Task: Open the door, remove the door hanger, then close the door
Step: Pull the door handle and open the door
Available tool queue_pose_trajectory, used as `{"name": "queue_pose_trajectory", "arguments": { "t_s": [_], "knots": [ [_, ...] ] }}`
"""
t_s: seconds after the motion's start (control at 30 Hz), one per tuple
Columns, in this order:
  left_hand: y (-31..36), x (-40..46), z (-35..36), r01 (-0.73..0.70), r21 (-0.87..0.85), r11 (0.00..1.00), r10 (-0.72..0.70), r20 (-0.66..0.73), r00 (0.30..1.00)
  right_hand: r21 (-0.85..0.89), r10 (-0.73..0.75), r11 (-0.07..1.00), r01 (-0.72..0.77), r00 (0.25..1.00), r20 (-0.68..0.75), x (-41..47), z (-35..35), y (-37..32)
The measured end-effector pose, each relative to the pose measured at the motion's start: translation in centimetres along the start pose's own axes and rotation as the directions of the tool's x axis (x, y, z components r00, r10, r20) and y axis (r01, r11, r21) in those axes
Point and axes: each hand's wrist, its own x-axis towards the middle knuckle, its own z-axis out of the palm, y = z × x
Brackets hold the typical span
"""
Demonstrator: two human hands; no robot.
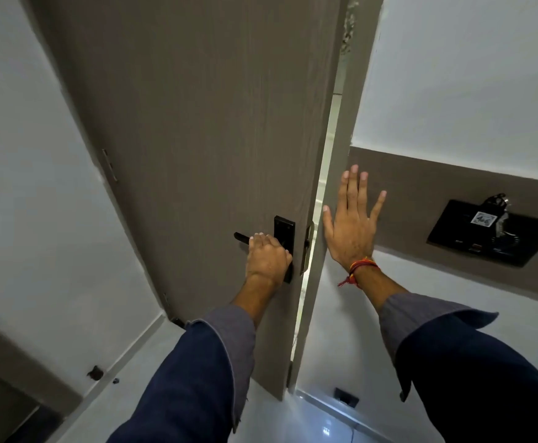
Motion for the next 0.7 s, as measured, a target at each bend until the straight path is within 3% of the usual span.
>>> {"name": "queue_pose_trajectory", "arguments": {
  "t_s": [0.17, 0.47, 0.7],
  "knots": [
    [-0.8, -2.7, -0.6, 0.045, 0.011, 0.999, -0.045, 0.049, 0.998, 0.054, -0.017, 0.998, 0.012, 0.996, 0.086, -0.6, -1.3, 0.4],
    [-3.2, -8.0, -1.3, 0.204, -0.2, 0.958, -0.189, 0.093, 0.978, 0.169, -0.088, 0.984, 0.062, 0.984, 0.152, -1.8, -2.8, 0.9],
    [-4.7, -11.4, -2.1, 0.266, -0.108, 0.958, -0.252, 0.128, 0.959, 0.237, -0.129, 0.967, 0.093, 0.981, 0.144, -2.1, -2.7, 1.6]
  ]
}}
